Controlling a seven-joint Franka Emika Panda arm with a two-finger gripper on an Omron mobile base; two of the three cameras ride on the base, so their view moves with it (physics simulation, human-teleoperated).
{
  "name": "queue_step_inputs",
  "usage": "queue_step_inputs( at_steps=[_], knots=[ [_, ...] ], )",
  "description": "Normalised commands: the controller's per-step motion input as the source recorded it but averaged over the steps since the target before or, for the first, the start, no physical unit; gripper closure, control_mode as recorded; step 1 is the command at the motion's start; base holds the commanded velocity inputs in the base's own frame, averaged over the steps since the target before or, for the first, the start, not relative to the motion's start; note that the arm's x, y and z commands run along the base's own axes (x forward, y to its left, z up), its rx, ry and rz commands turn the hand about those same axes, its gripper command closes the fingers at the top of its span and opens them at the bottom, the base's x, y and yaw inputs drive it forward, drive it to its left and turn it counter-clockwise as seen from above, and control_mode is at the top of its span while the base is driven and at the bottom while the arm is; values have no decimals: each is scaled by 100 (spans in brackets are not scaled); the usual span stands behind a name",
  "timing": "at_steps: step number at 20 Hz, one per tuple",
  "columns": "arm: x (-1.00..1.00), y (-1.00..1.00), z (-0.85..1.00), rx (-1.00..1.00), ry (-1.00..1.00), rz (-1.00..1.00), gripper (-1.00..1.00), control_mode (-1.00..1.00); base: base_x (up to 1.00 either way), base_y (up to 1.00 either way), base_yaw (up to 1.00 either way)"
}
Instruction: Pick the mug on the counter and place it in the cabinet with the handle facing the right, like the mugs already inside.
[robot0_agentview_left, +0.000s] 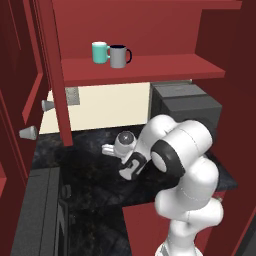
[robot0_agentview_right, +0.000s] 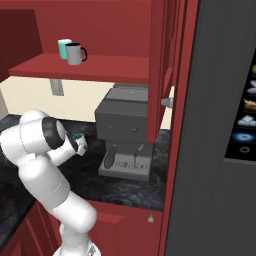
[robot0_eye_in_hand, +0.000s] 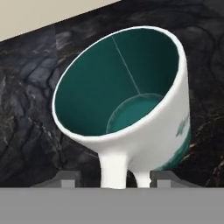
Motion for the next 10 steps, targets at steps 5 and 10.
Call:
queue_step_inputs(
  at_steps=[5,10],
  knots=[
    [0,7,-4,-2,0,0,100,-100,0,0,0],
    [-7,1,1,-4,-6,0,100,-100,0,0,0]
  ],
)
